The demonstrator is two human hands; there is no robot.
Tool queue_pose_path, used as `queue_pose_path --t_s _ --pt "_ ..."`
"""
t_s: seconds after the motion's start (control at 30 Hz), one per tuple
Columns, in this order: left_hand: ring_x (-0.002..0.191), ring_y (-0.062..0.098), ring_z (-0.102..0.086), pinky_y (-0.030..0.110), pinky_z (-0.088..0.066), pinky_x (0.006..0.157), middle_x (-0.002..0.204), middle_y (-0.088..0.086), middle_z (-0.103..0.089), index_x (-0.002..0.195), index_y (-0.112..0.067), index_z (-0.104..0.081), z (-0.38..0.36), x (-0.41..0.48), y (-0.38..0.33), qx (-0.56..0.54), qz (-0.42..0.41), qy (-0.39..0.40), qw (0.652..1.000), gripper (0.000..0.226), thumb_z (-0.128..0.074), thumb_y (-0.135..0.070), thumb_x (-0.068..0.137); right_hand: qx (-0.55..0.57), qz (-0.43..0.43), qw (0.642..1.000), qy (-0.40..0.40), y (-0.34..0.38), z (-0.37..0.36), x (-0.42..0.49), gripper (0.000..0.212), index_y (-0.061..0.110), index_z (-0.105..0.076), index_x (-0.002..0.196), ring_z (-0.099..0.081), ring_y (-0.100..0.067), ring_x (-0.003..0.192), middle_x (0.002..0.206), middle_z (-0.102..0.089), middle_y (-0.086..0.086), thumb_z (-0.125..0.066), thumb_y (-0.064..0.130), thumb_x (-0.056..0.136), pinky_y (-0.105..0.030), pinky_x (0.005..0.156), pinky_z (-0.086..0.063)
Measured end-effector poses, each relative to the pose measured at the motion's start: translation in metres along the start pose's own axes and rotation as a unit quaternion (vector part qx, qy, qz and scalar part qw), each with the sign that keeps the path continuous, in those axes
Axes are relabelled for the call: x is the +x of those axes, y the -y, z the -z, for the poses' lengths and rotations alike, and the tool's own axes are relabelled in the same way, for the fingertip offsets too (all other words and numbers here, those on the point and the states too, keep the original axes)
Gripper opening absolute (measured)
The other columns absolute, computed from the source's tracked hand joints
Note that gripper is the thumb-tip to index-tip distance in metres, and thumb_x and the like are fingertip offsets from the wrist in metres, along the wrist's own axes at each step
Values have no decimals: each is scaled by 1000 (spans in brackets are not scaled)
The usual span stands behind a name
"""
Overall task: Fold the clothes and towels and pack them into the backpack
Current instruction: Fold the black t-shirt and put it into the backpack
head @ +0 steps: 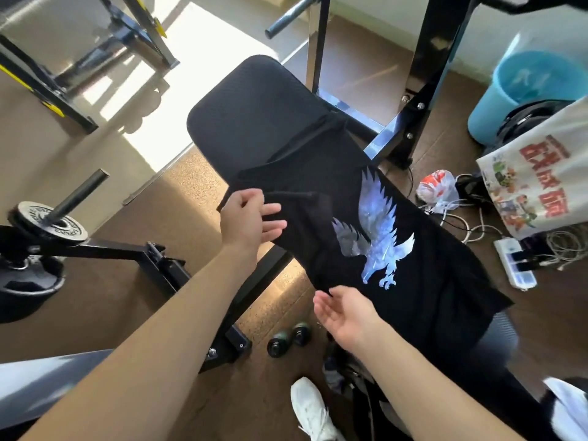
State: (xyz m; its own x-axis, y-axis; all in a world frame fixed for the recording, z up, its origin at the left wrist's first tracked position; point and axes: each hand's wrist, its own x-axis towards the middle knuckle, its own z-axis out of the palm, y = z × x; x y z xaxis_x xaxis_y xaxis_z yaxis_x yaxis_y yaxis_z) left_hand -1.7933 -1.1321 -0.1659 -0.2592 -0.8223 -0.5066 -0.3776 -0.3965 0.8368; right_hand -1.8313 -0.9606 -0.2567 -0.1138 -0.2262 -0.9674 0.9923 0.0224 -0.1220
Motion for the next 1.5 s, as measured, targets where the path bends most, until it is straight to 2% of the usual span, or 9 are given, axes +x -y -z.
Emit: queue_pose_path --t_s 0.2,0.43,0.53,0.73,0.9,1.03,1.13,1.33,1.5 --pt "81 19 -74 37 -64 76 92 4 -75 113 -17 -66 -15 6 20 147 -141 34 978 19 -59 -6 99 -228 259 938 -35 34 16 -2 15 11 -67 99 -61 -16 64 76 -66 -7 -55 2 96 -24 60 -52" --pt "88 8 -67 24 -53 83 92 -8 -72 115 -21 -68 -89 42 -12 322 -328 131 878 18 -66 -17 97 -474 585 639 -158 134 30 51 36 18 -64 122 -53 -25 113 119 -59 0 -75 22 88 -30 96 -40" --pt "111 20 -58 32 -44 96 108 -5 -71 117 -22 -69 -124 70 -35 457 -471 118 745 21 -62 -23 97 -577 572 556 -175 174 33 72 75 31 -42 151 -37 -32 139 152 -42 -1 -73 53 85 -48 110 -34" --pt "135 33 -46 49 -33 110 140 7 -59 138 -24 -53 -190 118 -78 714 -460 109 517 44 -46 -47 101 -655 473 585 -75 182 36 107 98 58 15 152 -5 -24 154 167 -10 7 -54 76 84 -56 124 -2" --pt "128 34 -54 47 -35 107 139 10 -59 144 -20 -51 -232 147 -91 859 -254 96 434 72 -29 -71 99 -633 482 601 -70 180 37 112 97 58 15 151 -2 -19 151 161 -13 8 -53 76 85 -53 123 7" --pt "139 35 -46 47 -31 113 151 10 -50 147 -20 -48 -254 161 -98 887 -118 91 438 82 -37 -78 90 -625 486 607 -68 180 37 115 96 56 14 152 -2 -19 151 160 -12 9 -52 76 85 -52 122 10" --pt "124 31 -53 45 -41 110 135 10 -57 138 -11 -56 -260 164 -101 864 -90 194 456 55 -56 -48 96 -623 485 611 -64 181 37 115 96 56 13 153 -1 -19 152 160 -12 9 -53 76 85 -52 122 10" --pt "122 23 -57 31 -46 102 132 3 -60 112 -20 -72 -253 172 -106 652 -262 200 683 34 -62 1 88 -609 488 622 -59 182 37 114 98 59 11 151 -5 -19 151 158 -16 11 -58 74 83 -53 123 7" --pt "107 13 -65 5 -47 79 107 -5 -69 126 -22 -61 -233 134 -114 443 -343 252 789 52 -63 8 84 -595 486 638 -53 182 38 111 101 61 7 152 -11 -18 151 158 -22 10 -64 71 81 -54 123 4"
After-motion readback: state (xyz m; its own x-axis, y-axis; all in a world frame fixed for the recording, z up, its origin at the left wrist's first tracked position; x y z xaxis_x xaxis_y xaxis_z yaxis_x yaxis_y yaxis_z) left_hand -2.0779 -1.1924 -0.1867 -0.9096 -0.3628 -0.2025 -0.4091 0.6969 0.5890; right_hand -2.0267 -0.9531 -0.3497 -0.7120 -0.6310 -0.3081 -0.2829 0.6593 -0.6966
